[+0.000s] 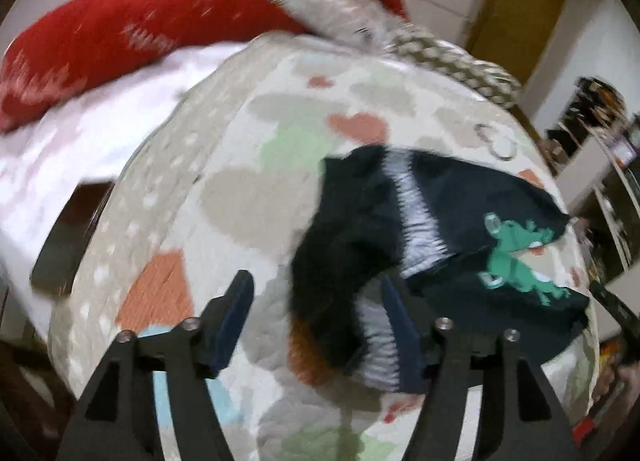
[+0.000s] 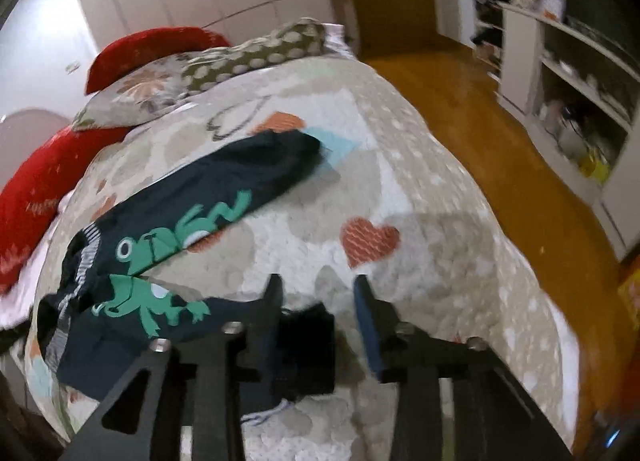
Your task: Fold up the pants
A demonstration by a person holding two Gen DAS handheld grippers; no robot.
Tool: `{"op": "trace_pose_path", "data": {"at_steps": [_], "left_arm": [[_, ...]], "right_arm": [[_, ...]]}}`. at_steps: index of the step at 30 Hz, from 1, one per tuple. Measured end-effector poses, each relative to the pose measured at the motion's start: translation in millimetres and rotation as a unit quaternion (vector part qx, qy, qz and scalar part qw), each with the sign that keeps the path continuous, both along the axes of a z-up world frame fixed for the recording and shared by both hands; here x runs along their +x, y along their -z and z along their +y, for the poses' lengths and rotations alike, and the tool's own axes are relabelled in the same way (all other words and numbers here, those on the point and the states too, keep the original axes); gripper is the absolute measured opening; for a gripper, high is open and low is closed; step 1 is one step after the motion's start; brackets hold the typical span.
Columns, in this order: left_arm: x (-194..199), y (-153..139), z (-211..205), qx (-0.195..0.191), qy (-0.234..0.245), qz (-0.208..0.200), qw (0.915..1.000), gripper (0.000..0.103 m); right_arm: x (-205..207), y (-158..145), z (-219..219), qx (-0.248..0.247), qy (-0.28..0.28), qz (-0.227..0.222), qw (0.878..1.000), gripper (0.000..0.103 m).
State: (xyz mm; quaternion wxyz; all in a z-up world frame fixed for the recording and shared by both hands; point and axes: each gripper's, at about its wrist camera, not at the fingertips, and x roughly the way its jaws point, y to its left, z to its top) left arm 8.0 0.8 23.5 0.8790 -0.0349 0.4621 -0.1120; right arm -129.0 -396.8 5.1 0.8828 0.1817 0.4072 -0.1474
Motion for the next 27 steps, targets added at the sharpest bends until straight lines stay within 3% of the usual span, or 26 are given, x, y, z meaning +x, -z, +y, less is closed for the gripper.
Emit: {"op": "trace_pose_path", "data": {"at_steps": [3,5,9,13,19,22,23,25,27], "left_arm": [[16,-10,-21,0.003,0.042,-0.001,0.9991,0.067],[34,-15,-40,0.006,0.075,-0.001,0.9972,0.067],[74,-13,-82,0.037,0.136,-0.006,0.9900,0.067],[123,9,-122,0.063,0.190,0.025,0.9795,0.067],[186,46,-146,0.044,0.213,0.066,0.9739,0.067],[209,67,-156,0.033,0.236,0.097,0.9663,0.068],[215,75,-161,0.037,0.256,0.109,0.9598,0.069],[214,83,-171,0.047,0.288,0.116,0.9493,0.086],[208,86,-180,0.061,0.317,0.111,0.9401,0.097]], "right_arm": [[21,-9,4,0.006,-0.041,0.000,0.999,0.047],[35,-14,11,0.003,-0.070,0.000,0.998,0.056],[78,-21,20,-0.031,-0.128,0.008,0.991,0.063],[130,-19,22,-0.049,-0.170,0.030,0.984,0.066],[219,-1,21,-0.068,-0.208,0.071,0.973,0.066],[253,11,24,-0.068,-0.244,0.087,0.964,0.066],[262,16,25,-0.065,-0.257,0.093,0.960,0.066],[274,26,27,-0.038,-0.283,0.100,0.953,0.066],[282,36,33,-0.022,-0.311,0.113,0.944,0.067]]}}
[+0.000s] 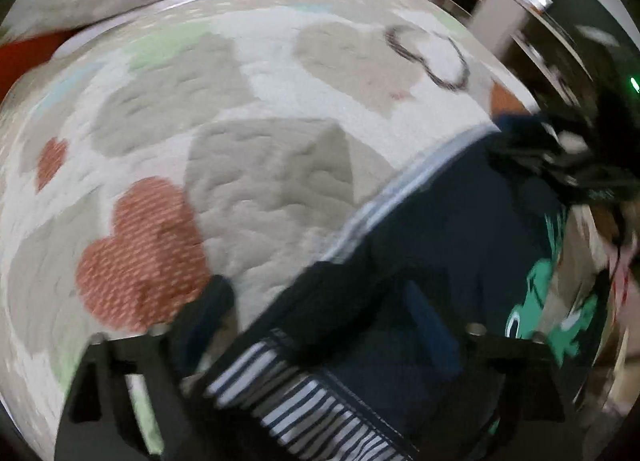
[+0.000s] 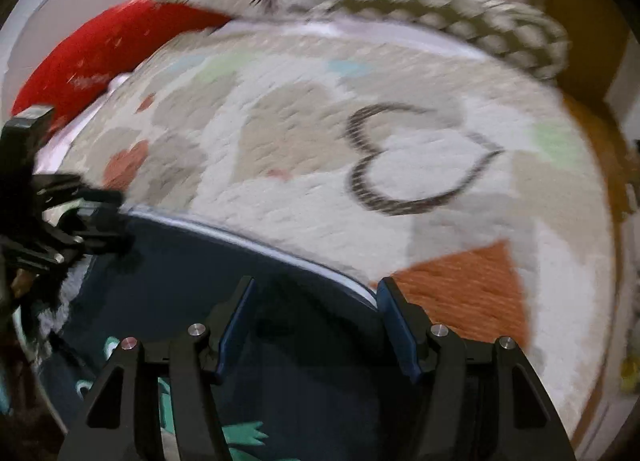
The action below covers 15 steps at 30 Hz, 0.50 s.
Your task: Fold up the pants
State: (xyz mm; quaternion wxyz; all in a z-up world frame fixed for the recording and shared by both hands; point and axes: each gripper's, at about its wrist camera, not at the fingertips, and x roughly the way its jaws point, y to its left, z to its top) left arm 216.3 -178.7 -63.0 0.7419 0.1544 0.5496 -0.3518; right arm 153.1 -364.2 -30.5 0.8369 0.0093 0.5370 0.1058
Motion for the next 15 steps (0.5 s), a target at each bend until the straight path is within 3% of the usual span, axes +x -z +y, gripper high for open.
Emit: {"op": "trace_pose_path", "data": {"at_steps": [2,5,6,7,9,10,11,15], "left_arm": [[-11,5,-12,0.035,0.029,-0.029,0.9985,0.098],[-11,5,-16,0.040,0.025,-0.028,0.9985,0.094],[-10,3,-15,0.037,0.021,-0.028,0.9987,0.078],[-10,-3,-13,0.032,0.018,-0.034,0.9988,0.050],[-9,-11,-9,0.029,0.012,-0.036,0.9989,0.008],[-11,-15,-8,0.028,0.009,-0.034,0.9990,0.007],[-16,-20,-8,0.032,0.008,-0.047,0.9984,0.007],[-38,-36,-8,0.048,0.003,-0.086,0.9951,0.006]], "right_arm": [[2,9,12,-0.051,-0.033,-0.006,0.998,0.075],[1,18,24,-0.110,-0.060,-0.030,0.992,0.086],[0,19,23,-0.107,-0.059,-0.038,0.992,0.087],[1,19,21,-0.100,-0.054,-0.037,0.993,0.086],[-1,17,15,-0.055,-0.039,-0.026,0.997,0.065],[-2,14,14,-0.042,-0.035,-0.026,0.998,0.031],[-2,9,13,-0.026,-0.031,-0.019,0.999,0.009],[-18,-12,23,-0.029,-0.024,-0.031,0.999,0.005]]}}
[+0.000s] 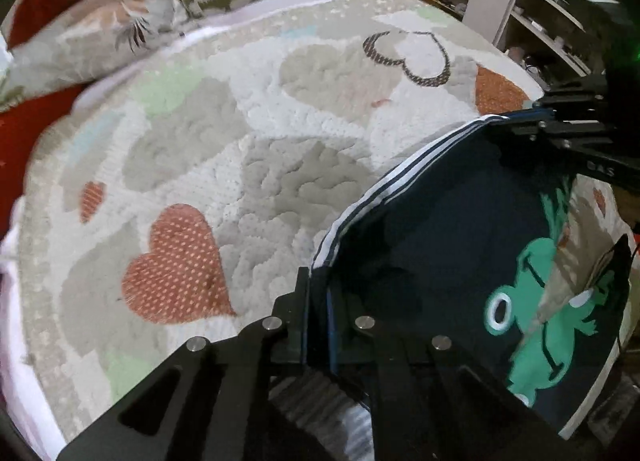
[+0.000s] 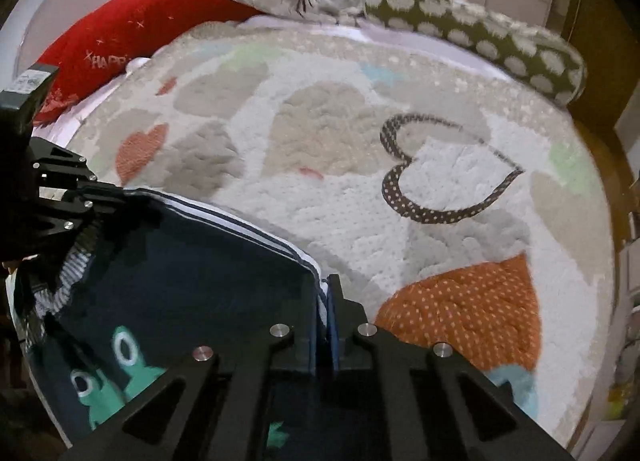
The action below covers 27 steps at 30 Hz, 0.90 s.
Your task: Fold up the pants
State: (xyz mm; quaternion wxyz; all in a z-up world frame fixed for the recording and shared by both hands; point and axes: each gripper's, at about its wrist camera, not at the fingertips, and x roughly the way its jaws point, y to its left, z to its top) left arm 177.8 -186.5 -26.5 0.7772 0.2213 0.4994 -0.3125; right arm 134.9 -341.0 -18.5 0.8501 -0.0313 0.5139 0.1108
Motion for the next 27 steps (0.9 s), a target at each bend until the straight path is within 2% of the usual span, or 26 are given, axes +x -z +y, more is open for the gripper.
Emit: {"op": "trace_pose_path", "data": {"at_steps": [3,8,13,15,18,22,24,25,27], "left_arm": [[-20,-22,9,-0.006,-0.011,-0.025,0.9996,0.006],[-66,-64,38,-0.037,-0.036,-0.064,0.9966,0.006],[-126,-82,62,-0.060,-0.052,-0.098,0.9920,0.006],[-154,-78,75,-0.063,-0.062,-0.109,0.9901,0.006],[-194,-56,90,-0.056,-0.083,-0.115,0.9883,0.006],[-225,-5,95,-0.004,-0.103,-0.109,0.9887,0.009],[-234,16,97,0.023,-0.112,-0.101,0.9883,0.011],[-242,18,100,0.024,-0.114,-0.106,0.9875,0.011],[-255,10,106,0.011,-0.113,-0.112,0.9872,0.014]], "right_arm": [[-24,-20,14,-0.019,-0.002,-0.021,1.000,0.005],[-74,-56,30,-0.040,-0.004,-0.061,0.997,0.005],[-132,-71,52,-0.034,-0.009,-0.087,0.996,0.005],[-159,-66,64,-0.026,-0.012,-0.089,0.996,0.005],[-193,-48,76,0.000,-0.012,-0.082,0.997,0.005],[-231,-12,87,0.034,0.006,-0.064,0.997,0.006],[-245,10,88,0.031,0.032,-0.060,0.997,0.009],[-250,16,88,0.030,0.044,-0.058,0.997,0.015],[-267,18,81,0.041,0.074,-0.072,0.994,0.021]]}}
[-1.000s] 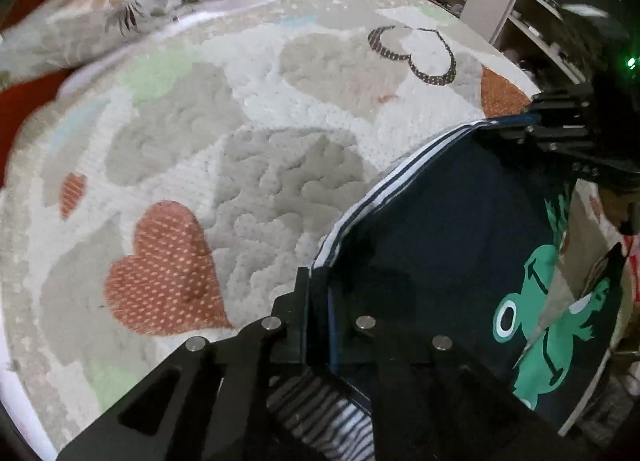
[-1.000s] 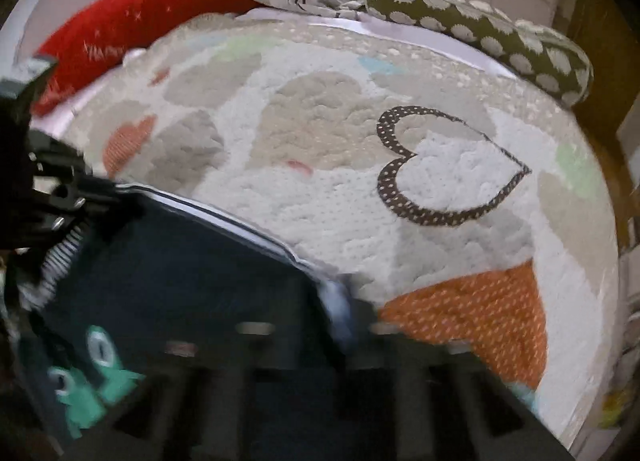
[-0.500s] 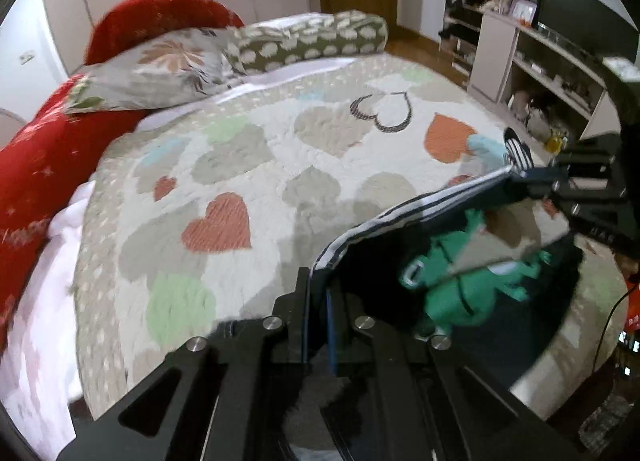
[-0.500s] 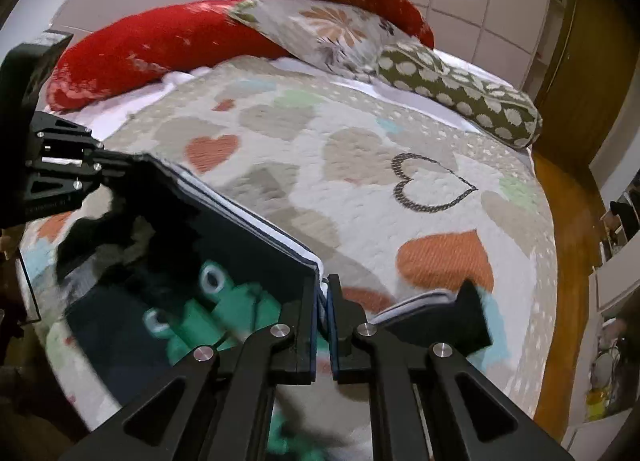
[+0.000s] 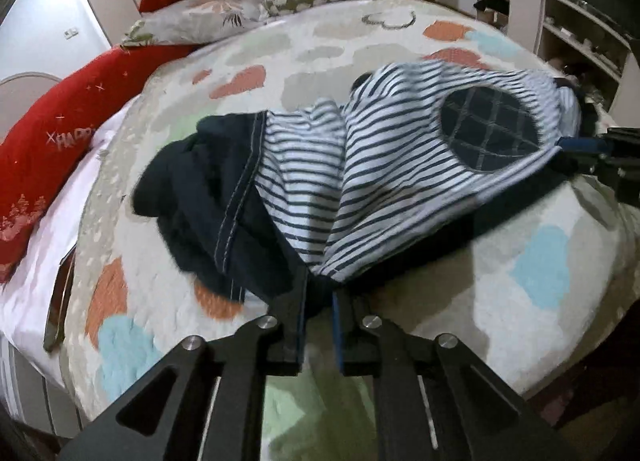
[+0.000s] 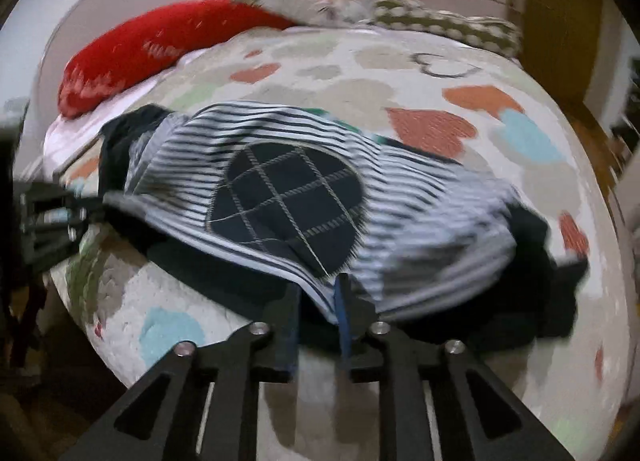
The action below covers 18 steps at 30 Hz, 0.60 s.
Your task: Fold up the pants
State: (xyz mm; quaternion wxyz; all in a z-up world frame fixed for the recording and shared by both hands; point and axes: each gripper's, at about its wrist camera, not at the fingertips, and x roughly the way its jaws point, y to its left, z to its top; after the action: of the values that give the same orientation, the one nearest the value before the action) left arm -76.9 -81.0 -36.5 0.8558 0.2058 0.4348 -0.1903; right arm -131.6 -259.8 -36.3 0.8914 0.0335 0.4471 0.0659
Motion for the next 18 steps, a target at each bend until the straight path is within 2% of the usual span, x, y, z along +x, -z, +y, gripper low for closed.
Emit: {"op": "trace_pose_path", "data": {"at_steps": [2,4,5,9,11,14,18], "left_arm": [[-9,-12,10,-0.022,-0.005,-0.004,0.9997,0.023],[-14,-21,21,-0.033,-0.025,-0.015,0.9990,0.047],[-16,-24,26,-0.038,-0.036,-0.021,0.9984,0.050],[-19,-30,44,-0.062,-0.076,-0.018,0.9950,0.050],[-18,-31,54,-0.082,-0.100,-0.006,0.9916,0.050],[-18,-33,66,-0.119,-0.123,0.016,0.9851,0.050],[-16,-39,77,-0.156,-0.144,0.026,0.9768,0.051]], "right_arm": [[-16,-8,-11,0.017,0.026,-0.014,0.999,0.042],[-34,-19,-25,0.027,0.054,-0.036,0.998,0.050],[-43,-24,-35,0.030,0.073,-0.046,0.996,0.050],[-67,-41,-73,0.045,0.150,-0.079,0.985,0.051],[-69,-48,-92,0.067,0.178,-0.089,0.978,0.051],[-56,-50,-106,0.099,0.195,-0.095,0.971,0.051],[-22,-37,-106,0.085,0.215,-0.077,0.970,0.053]]}}
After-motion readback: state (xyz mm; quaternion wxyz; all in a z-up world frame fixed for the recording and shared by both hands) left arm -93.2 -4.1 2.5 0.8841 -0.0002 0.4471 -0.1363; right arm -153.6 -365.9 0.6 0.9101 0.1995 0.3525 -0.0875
